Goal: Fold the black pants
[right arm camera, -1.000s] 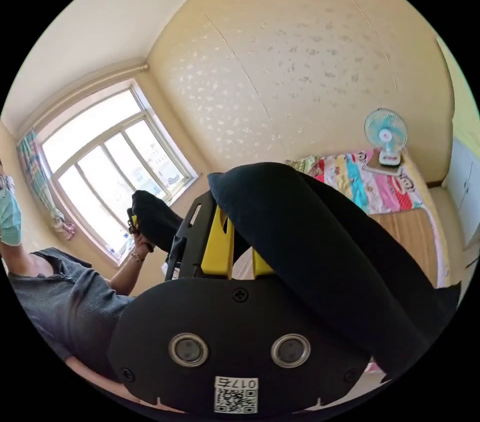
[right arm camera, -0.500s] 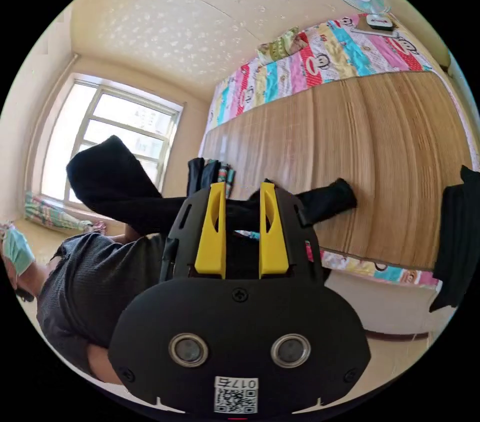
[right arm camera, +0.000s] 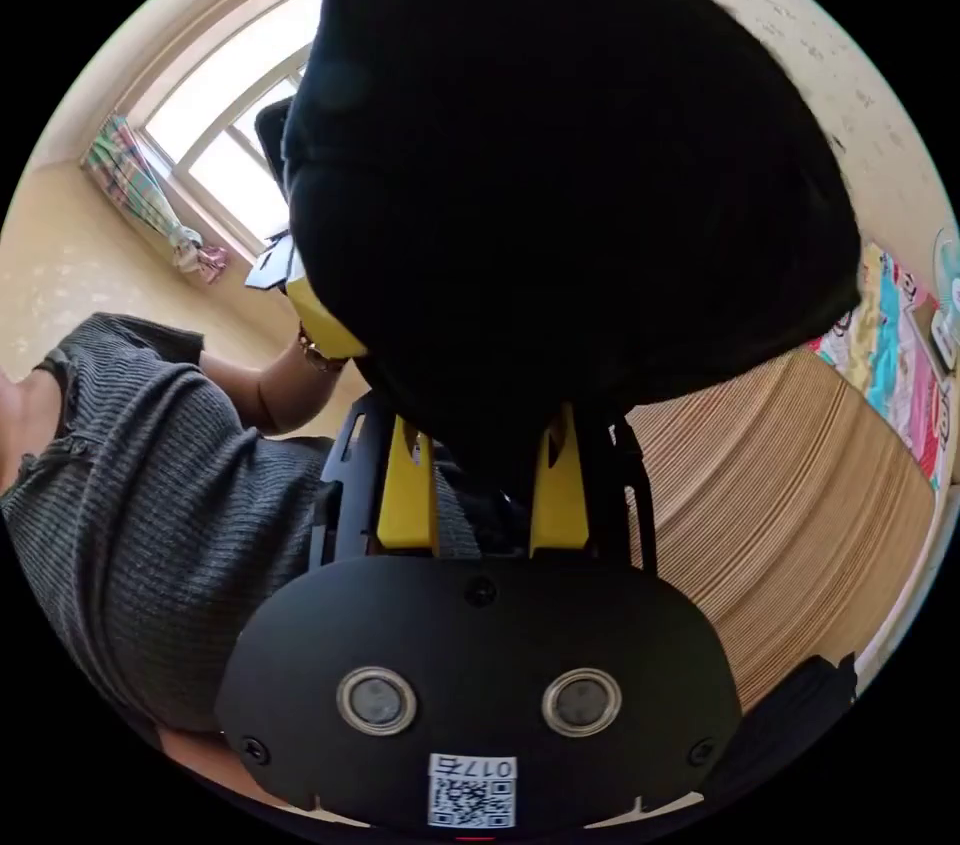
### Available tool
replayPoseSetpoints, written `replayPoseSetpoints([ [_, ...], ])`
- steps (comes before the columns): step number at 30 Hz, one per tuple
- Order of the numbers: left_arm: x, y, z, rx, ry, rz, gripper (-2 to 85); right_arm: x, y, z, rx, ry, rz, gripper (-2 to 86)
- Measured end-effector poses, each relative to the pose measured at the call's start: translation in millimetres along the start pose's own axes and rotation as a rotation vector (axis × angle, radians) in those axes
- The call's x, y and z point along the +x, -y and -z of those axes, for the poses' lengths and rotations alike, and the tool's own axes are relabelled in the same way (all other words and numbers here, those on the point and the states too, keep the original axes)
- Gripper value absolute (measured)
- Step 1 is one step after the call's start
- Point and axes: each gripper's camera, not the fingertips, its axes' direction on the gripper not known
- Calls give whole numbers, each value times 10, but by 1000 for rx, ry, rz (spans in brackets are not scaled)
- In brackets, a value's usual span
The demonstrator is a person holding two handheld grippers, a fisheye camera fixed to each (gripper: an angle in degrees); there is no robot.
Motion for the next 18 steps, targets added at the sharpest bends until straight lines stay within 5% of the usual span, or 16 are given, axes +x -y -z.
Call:
replayPoseSetpoints([
  [8, -173, 37, 566, 337, -266, -33, 126, 125, -780, 954, 364, 460, 293, 86],
  [12, -890, -224, 787, 414, -228, 287, 131, -120, -1111, 1553, 508, 623, 690, 80],
  [18, -1776, -590, 282, 342, -459, 621, 218, -434, -1296, 1923, 598, 855, 1213, 85],
])
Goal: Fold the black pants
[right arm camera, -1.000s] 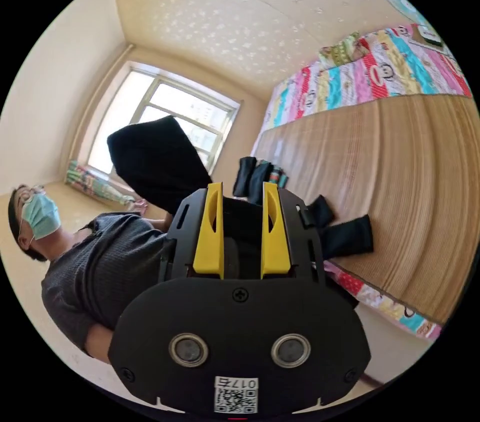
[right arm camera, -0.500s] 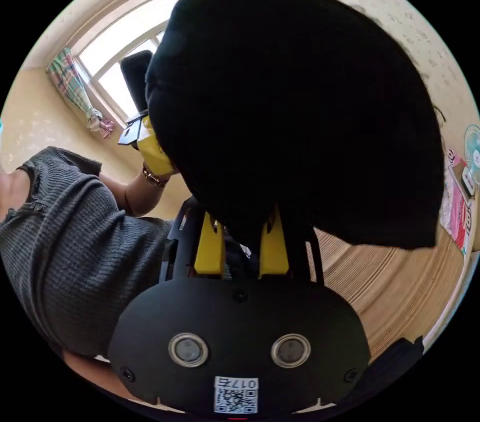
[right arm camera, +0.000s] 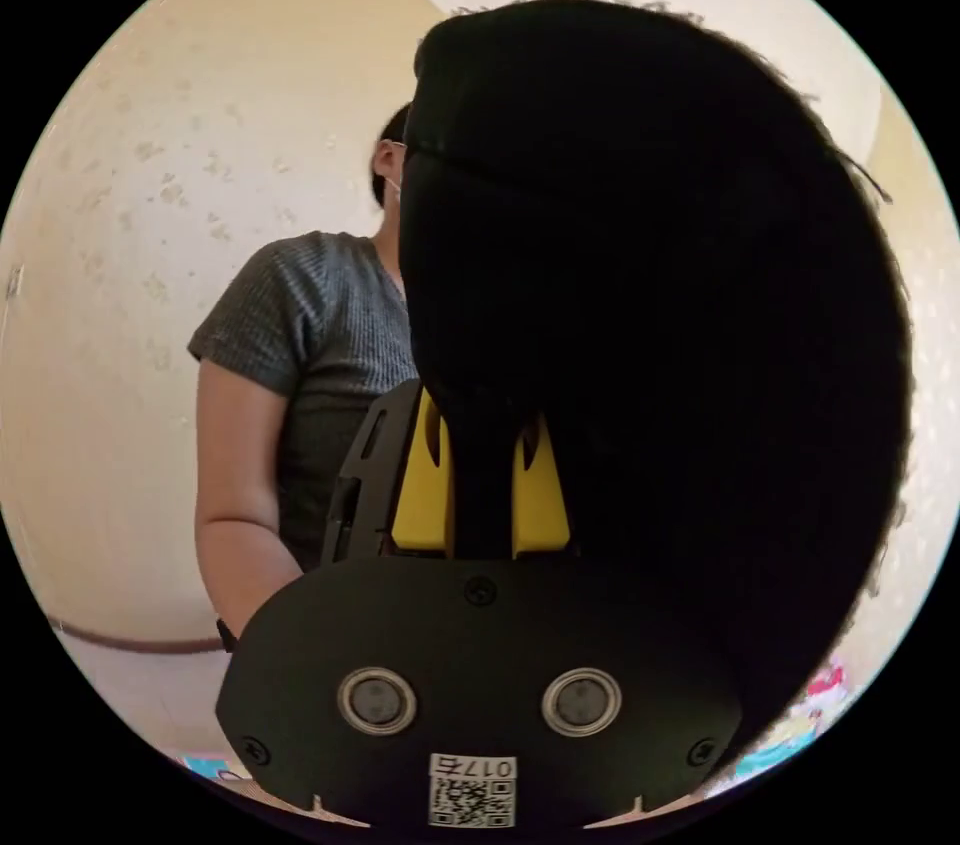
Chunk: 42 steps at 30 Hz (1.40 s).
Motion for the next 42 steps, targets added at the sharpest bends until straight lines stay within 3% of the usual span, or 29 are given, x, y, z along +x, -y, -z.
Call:
replayPoseSetpoints([
  [5, -346, 58, -465, -170, -217, 95, 252, 193, 141, -422, -3, 311, 159, 87],
  [9, -254, 39, -803, -352, -563, 65, 245, 403, 132, -655, 10, 392, 93, 90],
  [11, -221, 1, -658, -305, -529, 43, 238, 413, 95, -625, 7, 357, 47, 92],
  [13, -146, -64, -325, -173, -638, -41, 119, 406, 56, -558, -8, 289, -32, 92],
  [14, -131, -84, -235, -134, -671, -53, 106, 400, 28, -500, -25, 237, -97, 93],
  [19, 538, -254, 712, 178, -578, -402, 48, 365, -168, -208, -66, -33, -356, 102],
  [22, 1223, -352, 982, 191, -385, -664, 38, 545, -443, 23, -84, -287, -702, 124],
  [24, 1549, -410, 1062, 202, -267, -730, 36, 587, -634, 184, -108, -498, -902, 128],
  [26, 1764, -453, 1131, 221, -221, -767, 33, 565, -730, 285, -64, -562, -982, 97],
  [28, 1954, -515, 1244, 260, -217, -800, 32, 517, -800, 378, 30, -576, -1006, 51],
  [31, 2117, -574, 1309, 248, -267, -844, 31, 488, -875, 391, 90, -598, -960, 53],
  [33, 2175, -609, 1310, 237, -314, -859, 30, 624, -1024, 343, 180, -471, -925, 149],
  [35, 2214, -632, 1285, 217, -357, -856, 31, 792, -1167, 290, 200, -416, -976, 169],
  [42, 2618, -826, 1141, 56, -391, -928, 33, 1206, -1319, 86, 186, -446, -998, 84],
])
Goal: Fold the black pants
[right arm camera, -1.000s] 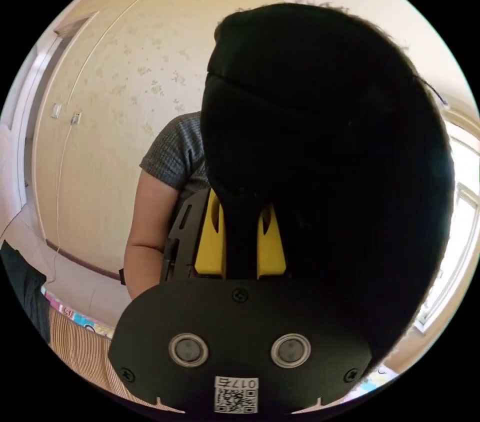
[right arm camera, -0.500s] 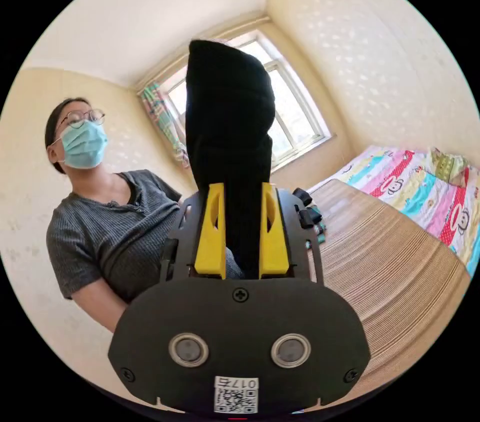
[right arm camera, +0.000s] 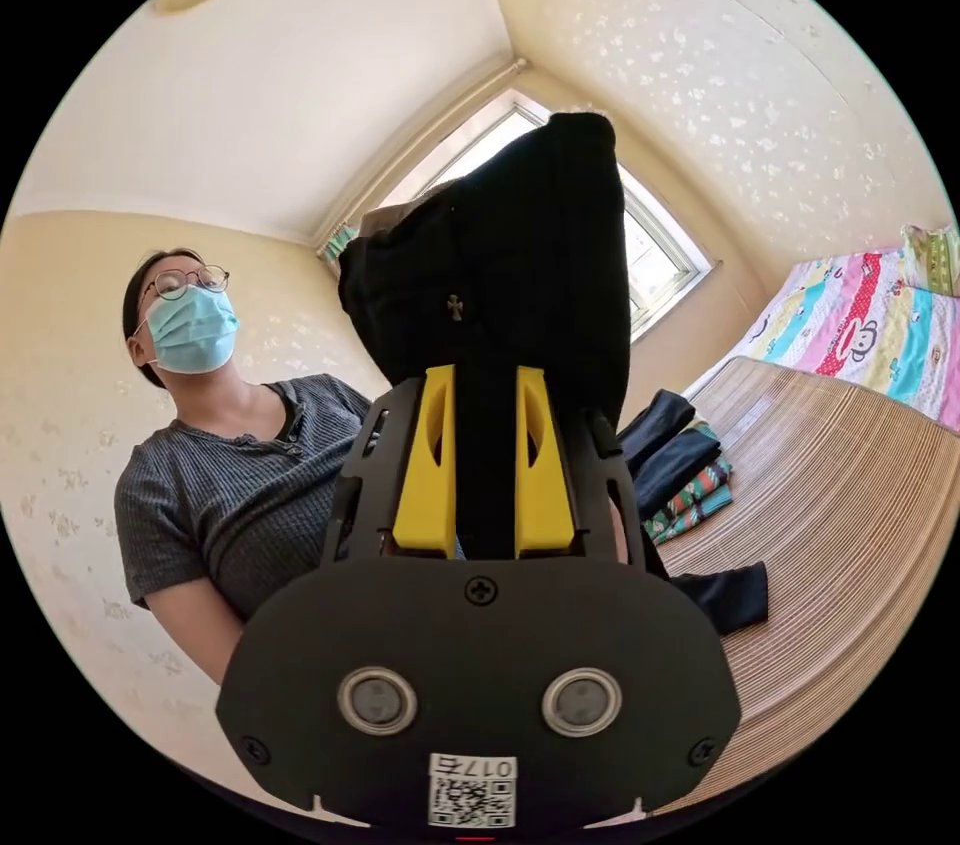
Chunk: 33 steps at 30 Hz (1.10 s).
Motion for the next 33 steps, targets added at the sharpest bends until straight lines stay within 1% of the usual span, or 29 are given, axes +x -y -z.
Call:
replayPoseSetpoints([
  [3, 184, 81, 1, 8, 3, -5, 35, -51, -1, 132, 96, -75, -3, 87],
  [7, 408, 75, 79, 37, -6, -7, 36, -80, 39, 182, 104, -215, -25, 108],
  [8, 436, 60, 89, 41, -12, -8, 36, -56, 69, 157, 92, -267, -63, 139],
  [9, 491, 25, 107, 52, -21, -10, 37, -33, 92, 110, 79, -325, -93, 190],
  [11, 548, -15, 132, 72, -36, -3, 37, -15, 101, -21, 35, -375, -96, 240],
  [13, 591, -26, 162, 101, -66, 15, 37, 37, 85, -216, -35, -316, -80, 247],
  [14, 603, -21, 170, 108, -74, 16, 37, 107, 61, -375, -93, -193, -74, 240],
  [15, 628, -4, 188, 117, -87, 15, 37, 199, 28, -536, -149, -29, -82, 227],
  [16, 650, 21, 208, 122, -97, 16, 38, 247, 7, -617, -169, 57, -89, 218],
  [17, 660, 36, 219, 123, -101, 18, 38, 347, -39, -781, -202, 211, -121, 199],
  [18, 673, 74, 243, 121, -103, 29, 38, 419, -63, -919, -230, 271, -178, 179],
  [19, 683, 119, 271, 111, -100, 44, 39, 410, -59, -967, -243, 259, -184, 166],
  [21, 727, 190, 327, 98, -79, 59, 39, 131, 62, -1062, -289, 104, -101, 114],
  [22, 776, 255, 366, 84, -60, 61, 40, 26, 113, -1052, -287, 72, -69, 100],
  [24, 878, 386, 433, 67, -26, 42, 40, -464, 354, -897, -216, 2, 83, 52],
  [25, 941, 494, 488, 68, -12, 22, 40, -591, 419, -853, -200, -12, 111, 46],
  [29, 1101, 917, 672, 126, -25, -68, 41, -1737, 860, -731, -142, -80, 369, 26],
  [30, 1157, 1060, 708, 137, -31, -109, 41, -2081, 965, -740, -138, -89, 447, 25],
  [31, 1208, 1194, 733, 137, -25, -143, 41, -2244, 1011, -751, -140, -97, 484, 25],
  [33, 1256, 1349, 762, 117, 8, -175, 43, -2808, 1135, -852, -172, -161, 605, 28],
])
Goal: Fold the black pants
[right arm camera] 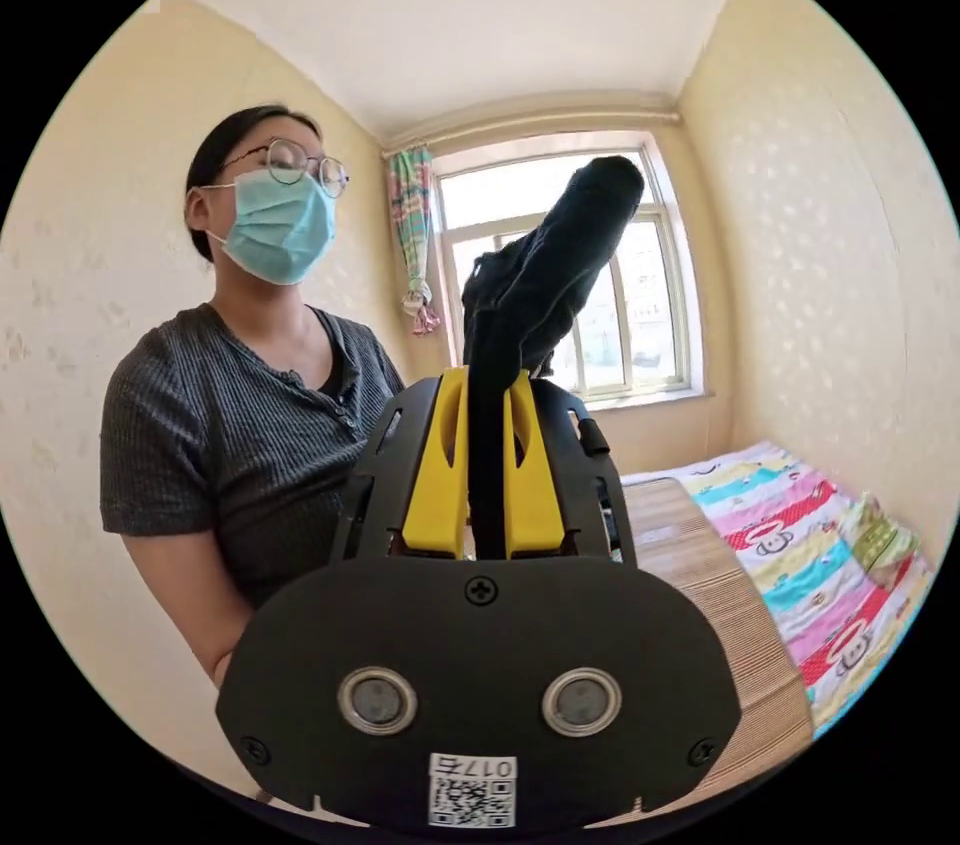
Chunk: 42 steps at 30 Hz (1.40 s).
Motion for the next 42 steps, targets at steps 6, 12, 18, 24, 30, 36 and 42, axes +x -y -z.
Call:
replayPoseSetpoints([
  [6, -103, -72, 249, -92, 196, 53, 45, -526, 117, -275, -140, -249, 15, 32],
  [12, -495, -758, 469, -173, 26, 276, 42, -539, -417, -664, -282, -21, -138, 19],
  [18, -1239, -1007, 859, -147, -60, 348, 43, -565, -378, -979, -429, 80, 10, 12],
  [24, -3488, -729, 2084, -302, 781, 768, 78, 1433, -106, -406, -402, -903, -770, 34],
  [30, -3805, -1284, 2811, -459, 1385, 846, 85, 1297, -633, -331, -139, -945, -896, 13],
  [36, -3503, -3494, 3322, -849, 1151, 1422, 110, 957, -2652, -857, -567, -623, -1334, 5],
  [42, -2965, -4728, 3380, -1058, 897, 1713, 128, -104, -3843, -818, -455, -447, -1695, 4],
])
